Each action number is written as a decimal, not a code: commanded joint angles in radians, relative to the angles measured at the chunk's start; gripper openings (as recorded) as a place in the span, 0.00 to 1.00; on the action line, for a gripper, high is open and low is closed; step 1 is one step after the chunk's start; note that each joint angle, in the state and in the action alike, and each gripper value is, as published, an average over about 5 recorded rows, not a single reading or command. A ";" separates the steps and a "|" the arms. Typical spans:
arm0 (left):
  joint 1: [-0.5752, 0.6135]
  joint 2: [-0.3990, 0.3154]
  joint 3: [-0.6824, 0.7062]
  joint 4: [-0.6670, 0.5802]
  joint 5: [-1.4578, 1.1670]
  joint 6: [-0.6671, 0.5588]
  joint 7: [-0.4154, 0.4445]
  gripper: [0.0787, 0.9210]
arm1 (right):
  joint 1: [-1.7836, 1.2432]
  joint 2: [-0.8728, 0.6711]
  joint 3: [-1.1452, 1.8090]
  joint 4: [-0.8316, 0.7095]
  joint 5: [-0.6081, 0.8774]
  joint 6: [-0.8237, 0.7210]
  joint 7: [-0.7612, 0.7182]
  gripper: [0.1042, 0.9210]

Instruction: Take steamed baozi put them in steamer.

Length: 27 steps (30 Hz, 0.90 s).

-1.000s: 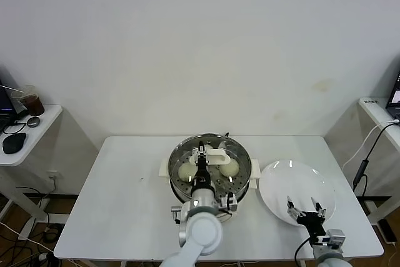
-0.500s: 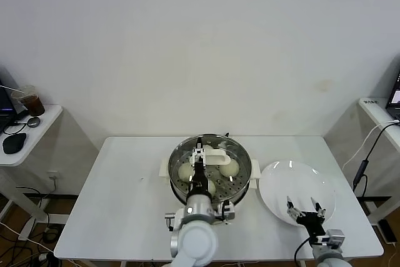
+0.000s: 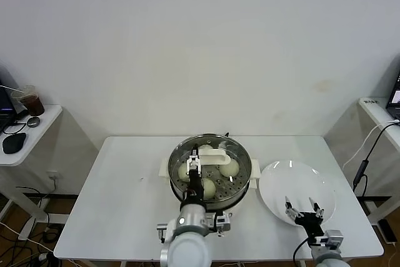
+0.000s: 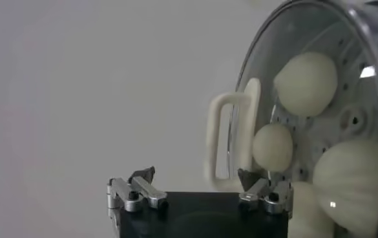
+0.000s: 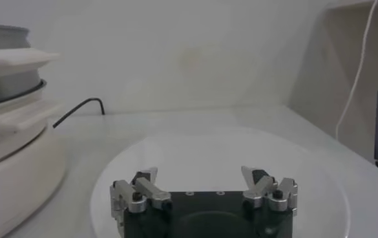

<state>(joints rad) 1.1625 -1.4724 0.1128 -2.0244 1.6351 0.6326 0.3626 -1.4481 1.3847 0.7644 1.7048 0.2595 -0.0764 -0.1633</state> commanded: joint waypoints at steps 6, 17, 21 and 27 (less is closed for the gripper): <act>0.143 0.039 -0.303 -0.224 -0.343 -0.101 -0.244 0.88 | -0.040 0.000 -0.007 0.075 -0.020 0.017 -0.031 0.88; 0.350 0.053 -0.754 -0.149 -1.399 -0.693 -0.465 0.88 | -0.128 -0.005 -0.013 0.247 -0.042 -0.028 -0.025 0.88; 0.430 0.043 -0.744 -0.092 -1.509 -0.757 -0.480 0.88 | -0.157 -0.011 -0.025 0.261 -0.054 -0.032 -0.015 0.88; 0.501 0.026 -0.721 -0.035 -1.622 -0.613 -0.465 0.88 | -0.181 -0.014 -0.030 0.285 -0.058 -0.047 0.000 0.88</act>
<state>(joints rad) 1.4871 -1.4375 -0.4715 -2.1447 0.5135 0.1068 -0.0186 -1.5777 1.3721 0.7410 1.9146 0.2147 -0.0930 -0.1768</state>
